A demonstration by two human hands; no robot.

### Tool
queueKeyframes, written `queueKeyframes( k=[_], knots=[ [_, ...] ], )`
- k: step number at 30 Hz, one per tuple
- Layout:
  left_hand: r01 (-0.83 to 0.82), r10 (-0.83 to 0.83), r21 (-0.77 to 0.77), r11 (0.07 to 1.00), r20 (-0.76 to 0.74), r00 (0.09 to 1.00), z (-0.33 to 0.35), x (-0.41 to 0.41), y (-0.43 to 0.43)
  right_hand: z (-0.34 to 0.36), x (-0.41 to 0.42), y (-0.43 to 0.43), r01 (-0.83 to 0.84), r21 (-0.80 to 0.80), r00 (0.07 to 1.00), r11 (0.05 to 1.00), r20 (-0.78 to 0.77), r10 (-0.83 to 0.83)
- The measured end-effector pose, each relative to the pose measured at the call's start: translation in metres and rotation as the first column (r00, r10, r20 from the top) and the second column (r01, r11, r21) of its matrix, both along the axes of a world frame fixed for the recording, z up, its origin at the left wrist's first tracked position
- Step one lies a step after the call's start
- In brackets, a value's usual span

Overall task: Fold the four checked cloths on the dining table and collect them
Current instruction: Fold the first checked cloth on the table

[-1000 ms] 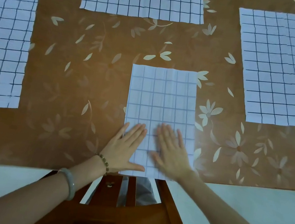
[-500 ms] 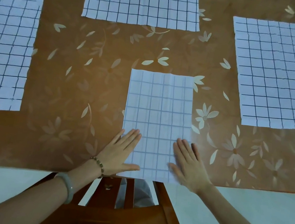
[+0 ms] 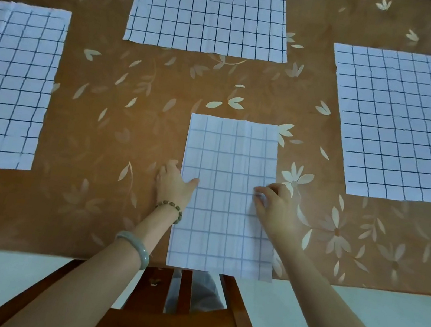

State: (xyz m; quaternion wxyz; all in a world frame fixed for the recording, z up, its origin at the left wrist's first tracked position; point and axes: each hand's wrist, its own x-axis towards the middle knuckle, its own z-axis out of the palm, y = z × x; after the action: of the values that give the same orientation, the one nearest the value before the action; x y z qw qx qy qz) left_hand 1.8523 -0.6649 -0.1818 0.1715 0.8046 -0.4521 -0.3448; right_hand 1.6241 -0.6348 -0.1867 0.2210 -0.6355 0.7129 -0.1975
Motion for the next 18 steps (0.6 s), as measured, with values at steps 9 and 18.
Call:
queueKeyframes(
  k=[9, 18],
  knots=[
    [-0.199, 0.197, 0.027, 0.98, -0.322, 0.926, 0.01, 0.002, -0.041, -0.008, -0.004, -0.002, -0.045, 0.002, 0.999, 0.999, -0.026, 0.045],
    [-0.001, -0.011, -0.041, 0.999, -0.297, 0.955, 0.018, 0.001, -0.124, -0.005, -0.011, -0.022, -0.09, 0.064, 0.995, 0.994, 0.04, 0.088]
  ],
)
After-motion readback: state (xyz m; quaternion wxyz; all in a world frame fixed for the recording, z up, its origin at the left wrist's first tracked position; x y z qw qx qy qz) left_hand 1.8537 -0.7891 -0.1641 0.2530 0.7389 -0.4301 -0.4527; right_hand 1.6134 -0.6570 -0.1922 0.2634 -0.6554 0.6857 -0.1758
